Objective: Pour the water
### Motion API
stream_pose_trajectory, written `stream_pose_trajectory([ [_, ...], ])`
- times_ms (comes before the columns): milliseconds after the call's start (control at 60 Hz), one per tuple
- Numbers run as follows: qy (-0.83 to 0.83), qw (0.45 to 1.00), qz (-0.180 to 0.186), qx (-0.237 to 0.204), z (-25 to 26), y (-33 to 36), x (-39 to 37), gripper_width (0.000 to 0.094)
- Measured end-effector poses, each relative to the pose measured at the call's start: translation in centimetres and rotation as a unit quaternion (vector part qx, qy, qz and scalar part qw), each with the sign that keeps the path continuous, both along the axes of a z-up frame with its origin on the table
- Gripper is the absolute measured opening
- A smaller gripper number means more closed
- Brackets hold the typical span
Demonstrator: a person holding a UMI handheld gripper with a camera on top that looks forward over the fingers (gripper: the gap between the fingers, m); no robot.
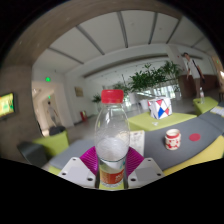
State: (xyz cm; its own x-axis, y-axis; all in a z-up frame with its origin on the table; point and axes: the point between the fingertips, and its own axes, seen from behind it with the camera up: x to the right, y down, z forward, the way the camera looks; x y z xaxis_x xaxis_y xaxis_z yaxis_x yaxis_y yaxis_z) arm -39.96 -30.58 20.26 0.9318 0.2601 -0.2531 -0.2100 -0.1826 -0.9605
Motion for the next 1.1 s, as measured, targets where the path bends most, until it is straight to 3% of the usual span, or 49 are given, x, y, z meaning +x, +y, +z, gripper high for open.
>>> stream_pose_trajectory([
  [117, 0.129, 0.990, 0.046, 0.020, 6.3, 4.7, 0.9, 0.0311],
  [233, 0.320, 0.941, 0.104, -0.030, 9.5, 9.7, 1.5, 0.0311],
  [367, 0.534, 0.828, 0.152, -0.078, 10.7, 15.2, 4.0, 0.0311],
  [550, 0.695, 0.697, 0.119, -0.129, 4.8, 23.1, 9.0, 0.0311],
  [733, 0.748, 0.638, 0.061, -0.170, -2.1, 26.7, 11.9, 0.0312],
  [967, 0.744, 0.642, 0.057, -0.179, -3.1, 27.1, 13.0, 0.0312],
  [1100, 0.662, 0.728, 0.080, -0.161, 0.4, 25.3, 12.5, 0.0309],
])
